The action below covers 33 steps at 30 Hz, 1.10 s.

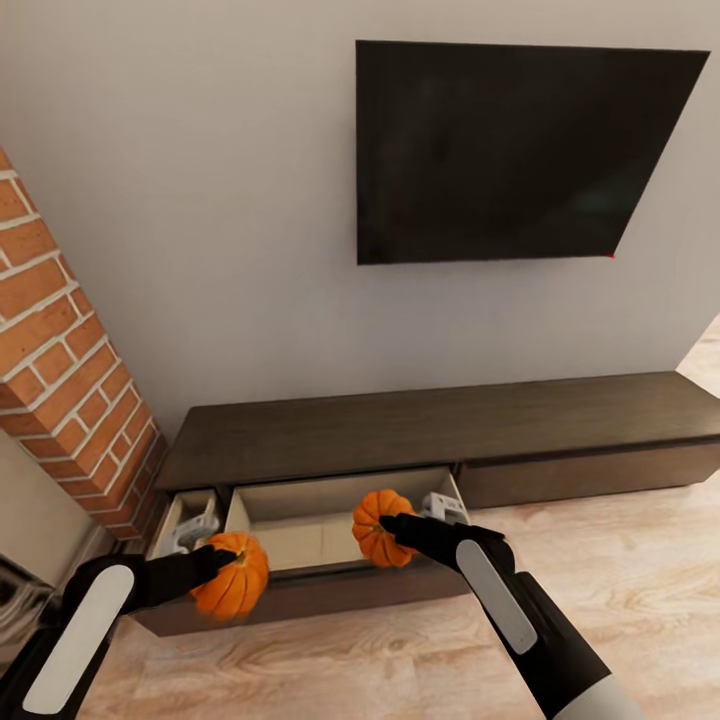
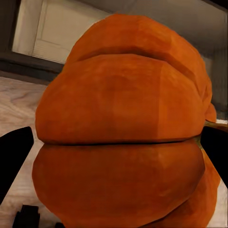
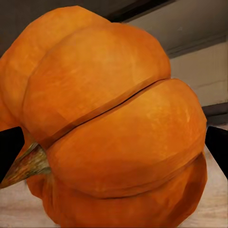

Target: Place each of the two pumpkins and all three candles from the living room inside a cabinet in the living room (use any cabinet), then make sure every cabinet is closed, and position the cauldron so it is next to a table in the living room.

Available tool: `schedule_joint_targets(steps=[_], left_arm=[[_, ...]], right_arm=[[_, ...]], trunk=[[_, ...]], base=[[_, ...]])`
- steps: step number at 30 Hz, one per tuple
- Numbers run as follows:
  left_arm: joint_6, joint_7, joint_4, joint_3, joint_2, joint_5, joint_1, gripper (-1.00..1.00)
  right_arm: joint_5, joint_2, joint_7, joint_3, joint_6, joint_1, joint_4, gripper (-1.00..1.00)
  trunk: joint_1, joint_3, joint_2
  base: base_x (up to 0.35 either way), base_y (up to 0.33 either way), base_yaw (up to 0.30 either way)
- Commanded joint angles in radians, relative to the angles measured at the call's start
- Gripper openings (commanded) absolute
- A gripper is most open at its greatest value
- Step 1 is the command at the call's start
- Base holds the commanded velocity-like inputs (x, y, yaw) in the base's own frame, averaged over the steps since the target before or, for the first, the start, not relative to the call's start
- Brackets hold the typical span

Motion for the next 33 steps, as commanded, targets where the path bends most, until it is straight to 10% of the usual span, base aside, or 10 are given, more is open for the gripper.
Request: schedule_joint_targets(steps=[1, 29, 33], left_arm=[[0.000, 0.006, 0.000, 0.002, 0.000, 0.013, -0.001, -1.00], [-0.001, 0.001, 0.011, 0.035, -0.004, 0.014, -0.001, -1.00], [-0.002, 0.001, 0.010, 0.035, -0.004, 0.014, -0.001, -1.00]], right_arm=[[-0.012, -0.001, -0.010, 0.002, -0.001, -0.001, 0.000, -1.00], [0.000, 0.002, -0.020, 0.008, -0.006, -0.001, 0.043, -1.00], [0.006, 0.050, -0.057, 0.052, -0.003, -0.001, 0.193, -1.00]], trunk=[[0.000, -0.001, -0.001], [0.000, -0.001, -0.001], [0.000, -0.001, -0.001]], base=[[0.251, 0.000, 0.000], [0.223, -0.076, 0.000], [0.003, -0.004, 0.000]])
